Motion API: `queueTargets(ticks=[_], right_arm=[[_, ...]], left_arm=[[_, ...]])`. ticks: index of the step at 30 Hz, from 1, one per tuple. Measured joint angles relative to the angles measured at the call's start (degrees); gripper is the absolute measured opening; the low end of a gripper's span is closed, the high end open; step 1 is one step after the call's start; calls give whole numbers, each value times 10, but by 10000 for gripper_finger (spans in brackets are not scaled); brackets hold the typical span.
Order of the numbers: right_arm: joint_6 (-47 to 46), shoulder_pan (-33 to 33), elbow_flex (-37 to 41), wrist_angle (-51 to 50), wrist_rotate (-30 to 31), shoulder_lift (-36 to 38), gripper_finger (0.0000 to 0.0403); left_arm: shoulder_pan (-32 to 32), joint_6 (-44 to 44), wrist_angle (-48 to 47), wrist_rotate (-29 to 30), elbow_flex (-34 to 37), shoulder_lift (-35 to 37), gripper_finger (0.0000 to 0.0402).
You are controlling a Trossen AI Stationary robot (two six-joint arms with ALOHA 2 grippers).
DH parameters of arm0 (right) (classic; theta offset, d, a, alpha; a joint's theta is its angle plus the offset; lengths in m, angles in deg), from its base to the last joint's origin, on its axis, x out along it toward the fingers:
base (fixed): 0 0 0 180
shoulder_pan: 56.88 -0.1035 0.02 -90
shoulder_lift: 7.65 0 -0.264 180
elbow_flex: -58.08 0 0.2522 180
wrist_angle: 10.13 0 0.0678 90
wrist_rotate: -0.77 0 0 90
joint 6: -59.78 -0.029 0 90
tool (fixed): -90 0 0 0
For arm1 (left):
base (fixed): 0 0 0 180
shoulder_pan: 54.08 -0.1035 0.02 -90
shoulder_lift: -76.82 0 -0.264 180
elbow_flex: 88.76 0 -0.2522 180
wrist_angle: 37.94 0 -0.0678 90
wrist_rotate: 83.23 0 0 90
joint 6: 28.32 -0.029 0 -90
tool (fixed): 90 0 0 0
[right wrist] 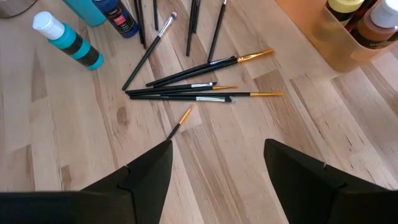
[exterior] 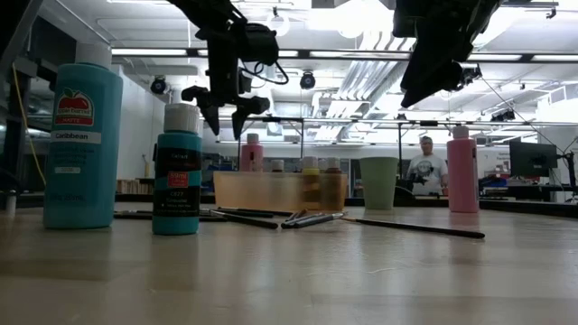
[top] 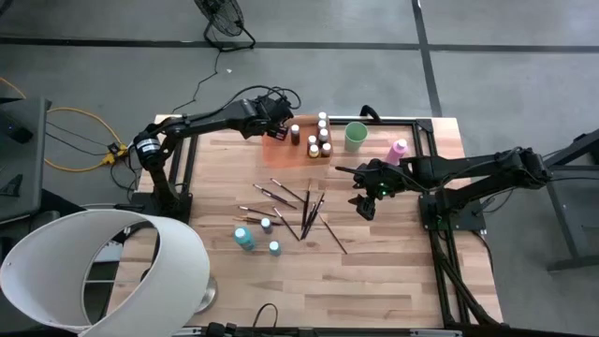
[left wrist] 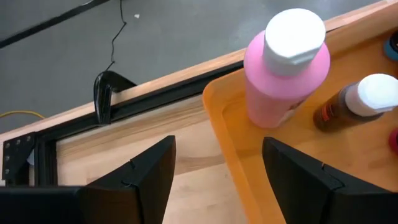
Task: Pick & Place Paint Supplies
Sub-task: Put the large blue paint bottle into the orange bin
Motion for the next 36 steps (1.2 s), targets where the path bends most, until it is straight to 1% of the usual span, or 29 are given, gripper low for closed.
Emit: queueTargets(ticks=[16,22,30,36], right_arm=[[0,0,0,0,0,0,246],[0,0,0,0,0,0,246],[0,0,0,0,0,0,246],[2,0,0,0,-3,0,246]], left_arm=[[0,-12,-5,-35,0,5,233],[1,-14,-34,-56,-1,25,233],[45,-27,-67,-60,-1,67,233],[97,-48,-105,-56,-1,85,232]])
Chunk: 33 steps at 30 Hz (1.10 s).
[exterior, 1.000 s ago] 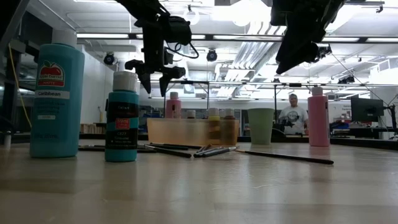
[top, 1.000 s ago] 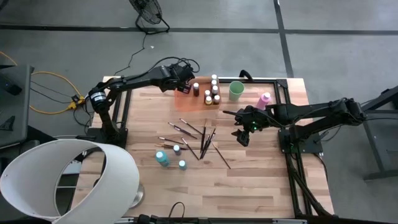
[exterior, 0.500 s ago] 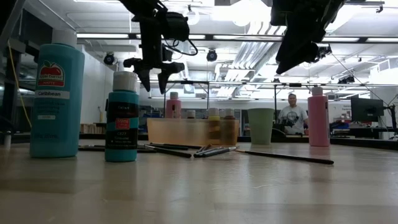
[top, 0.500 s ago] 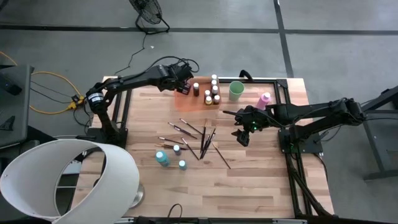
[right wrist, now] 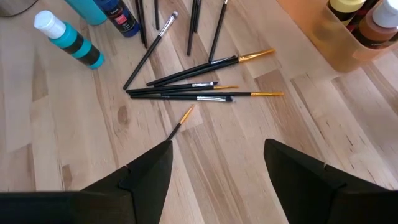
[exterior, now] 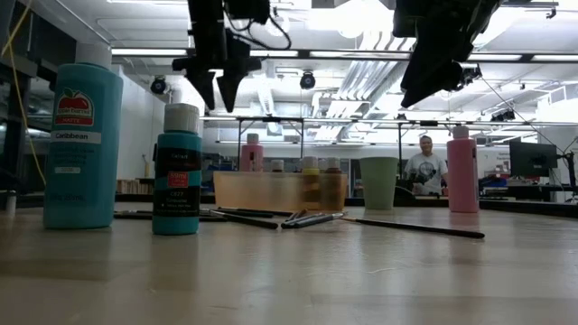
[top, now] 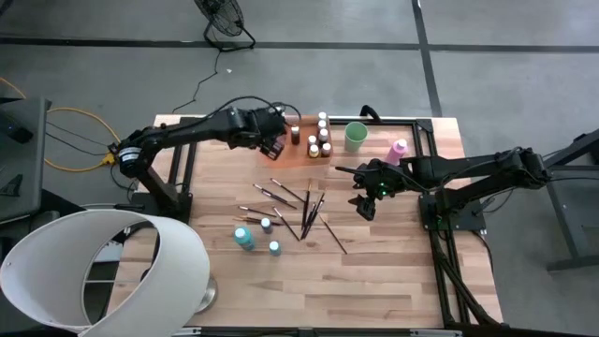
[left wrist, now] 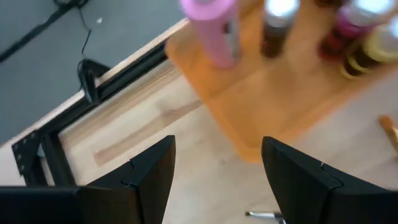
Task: Pick & Place Paint Supplies
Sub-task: Put the large blue paint bottle into the orange bin
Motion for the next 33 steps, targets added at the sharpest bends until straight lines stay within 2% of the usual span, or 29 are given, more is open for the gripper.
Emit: queueTargets(ticks=[3,9,16,19,27,33], right_arm=[[0,0,0,0,-7,0,246],[4,0,0,1,-10,0,246],[3,0,0,5,-13,0,246],[3,0,0,5,-12,0,246],[4,0,0,5,-12,0,246],[3,0,0,5,-12,0,246]], left_arm=[[28,-4,-25,0,1,6,232],[81,16,-51,58,0,20,232],[85,17,-56,59,1,32,232],[86,5,-25,57,9,40,232],[85,-35,143,-26,149,114,232],[85,-50,255,-63,272,232,232]])
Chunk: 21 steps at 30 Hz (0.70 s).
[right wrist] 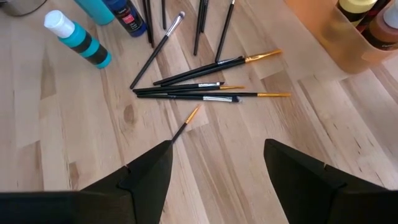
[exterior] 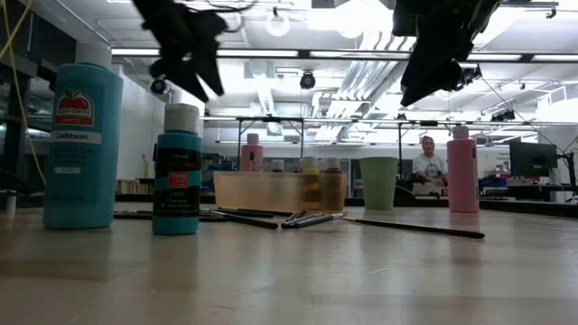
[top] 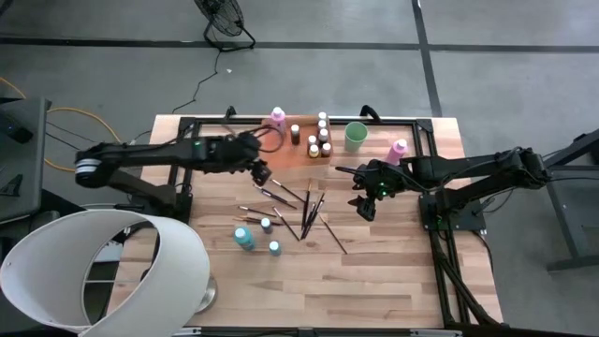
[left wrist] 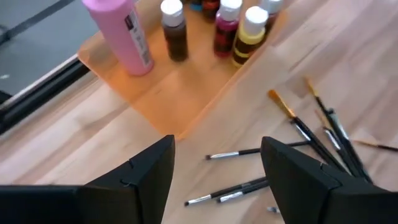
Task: Pick & Place Paint Supplies
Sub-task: Put the large blue paint bottle into the orange bin
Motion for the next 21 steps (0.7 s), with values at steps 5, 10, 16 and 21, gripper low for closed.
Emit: queueTargets(ticks=[5,10,16,21], right_arm=[[0,0,0,0,1,0,246],[-1,0,0,1,15,0,246],[-1,0,0,2,18,0,246],[-1,0,0,2,18,0,246]], left_arm=[[0,-3,32,-27,84,110,232],[0,-16,22,-73,144,203,232],[0,-23,6,-207,212,278,232],[1,-73,-8,-328,253,297,232]])
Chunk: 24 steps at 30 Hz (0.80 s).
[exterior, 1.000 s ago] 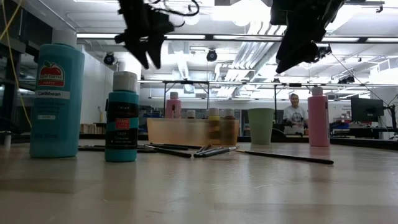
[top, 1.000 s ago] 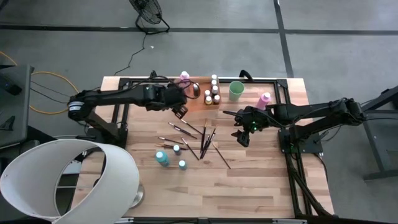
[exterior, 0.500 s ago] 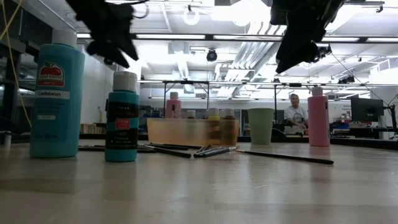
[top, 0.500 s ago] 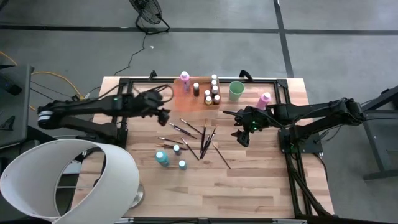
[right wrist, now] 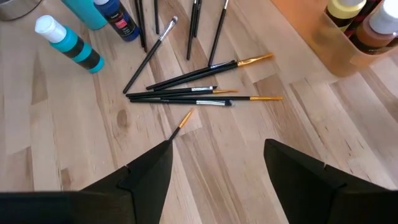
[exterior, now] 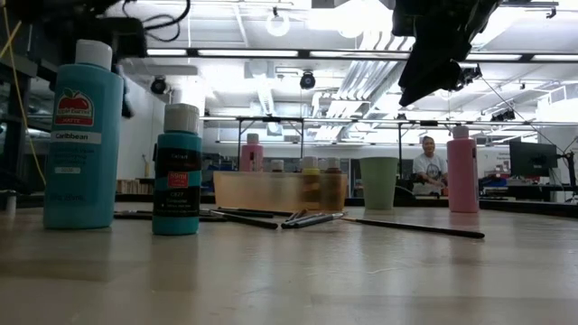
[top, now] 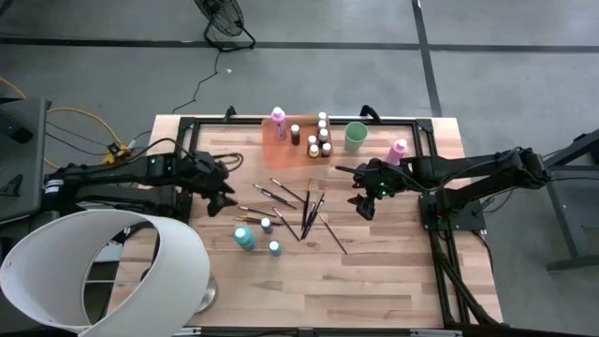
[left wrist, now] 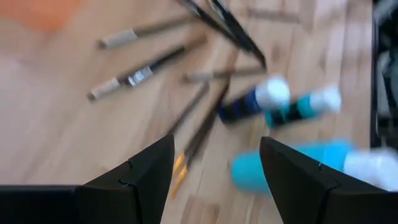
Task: Pick & Place Paint Supplies
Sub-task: Put the large blue paint bottle into the orange bin
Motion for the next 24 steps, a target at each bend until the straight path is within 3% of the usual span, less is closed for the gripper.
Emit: queueTargets(ticks=[4,15,24], right_arm=[[-1,0,0,0,0,0,246],[-3,0,0,-1,0,0,246],[-11,0,0,-20,-2,0,246]], left_arm=[[0,-66,-37,-48,15,-4,232],[6,-94,38,-112,59,-30,232],[109,-95,81,-117,87,-79,232]])
